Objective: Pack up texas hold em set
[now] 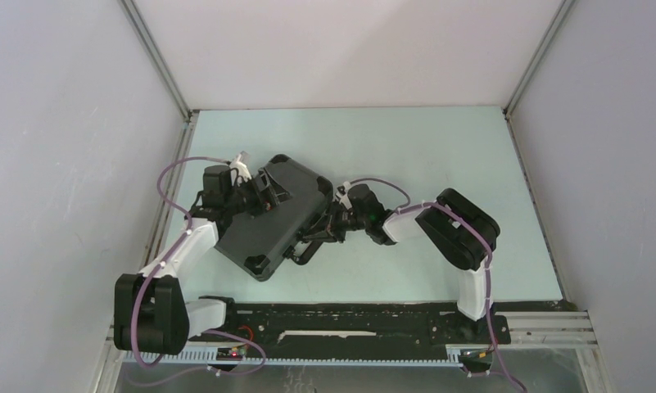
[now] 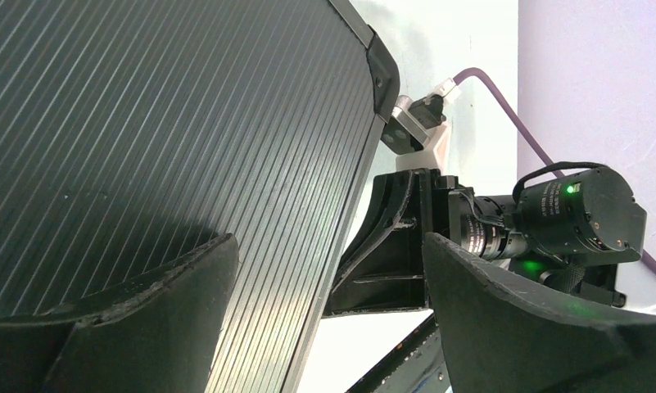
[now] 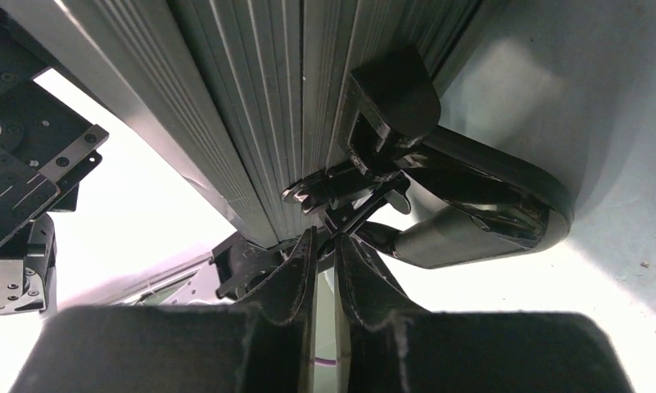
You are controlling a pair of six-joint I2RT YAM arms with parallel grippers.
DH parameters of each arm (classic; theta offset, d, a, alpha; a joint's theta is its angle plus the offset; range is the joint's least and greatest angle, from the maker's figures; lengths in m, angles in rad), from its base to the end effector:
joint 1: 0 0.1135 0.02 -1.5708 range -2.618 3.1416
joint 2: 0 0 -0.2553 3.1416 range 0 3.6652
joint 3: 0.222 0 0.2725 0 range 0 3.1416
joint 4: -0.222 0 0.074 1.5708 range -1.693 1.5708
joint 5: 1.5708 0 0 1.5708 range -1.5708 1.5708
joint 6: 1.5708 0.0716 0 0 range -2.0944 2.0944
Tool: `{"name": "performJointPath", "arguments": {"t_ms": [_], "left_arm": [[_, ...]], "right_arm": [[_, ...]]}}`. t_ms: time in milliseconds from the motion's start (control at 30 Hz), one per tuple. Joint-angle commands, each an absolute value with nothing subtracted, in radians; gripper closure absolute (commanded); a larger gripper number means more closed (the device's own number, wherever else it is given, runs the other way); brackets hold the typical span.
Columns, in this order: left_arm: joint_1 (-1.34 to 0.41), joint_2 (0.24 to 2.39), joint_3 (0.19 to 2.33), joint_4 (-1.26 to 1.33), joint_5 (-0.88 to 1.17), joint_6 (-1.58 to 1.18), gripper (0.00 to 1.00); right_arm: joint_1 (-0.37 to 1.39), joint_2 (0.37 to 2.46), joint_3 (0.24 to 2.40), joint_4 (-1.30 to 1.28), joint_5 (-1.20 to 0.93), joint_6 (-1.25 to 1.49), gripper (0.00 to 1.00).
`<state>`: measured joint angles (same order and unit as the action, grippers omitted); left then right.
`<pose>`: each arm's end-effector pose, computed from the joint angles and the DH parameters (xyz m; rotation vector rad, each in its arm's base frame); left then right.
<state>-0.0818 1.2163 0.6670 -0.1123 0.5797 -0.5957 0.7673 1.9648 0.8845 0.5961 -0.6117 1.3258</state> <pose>0.2909 -0.0632 0.1831 -0.2571 2.2819 -1.0083 0.2691 0.3167 0.0813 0.2333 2.5615 1.7203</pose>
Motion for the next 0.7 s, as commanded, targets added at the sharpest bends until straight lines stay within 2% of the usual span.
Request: {"name": "performJointPath", "arguments": {"t_ms": [0,267,467,667], "left_arm": [[-0.079,1.276,0.586,-0.339,0.47,-0.569,0.07],[-0.077,1.278,0.587,-0.34,0.475,-0.567,0.07],[-0.077,1.278,0.588,-0.339,0.48,-0.565,0.07],[-0.076,1.274,0.588,-0.339,0.48,-0.565,0.07]], "right_arm": [[0.771,1.961,0.961,0.673,-0.591,1.32,0.89],[0.775,2.002,1.044,0.649,-0.593,1.33,0.85],[0.766,1.998,1.063,0.639,-0.585,1.32,0.78],[0.762,1.968,1.062,0.659,-0.577,1.325,0.76]]}}
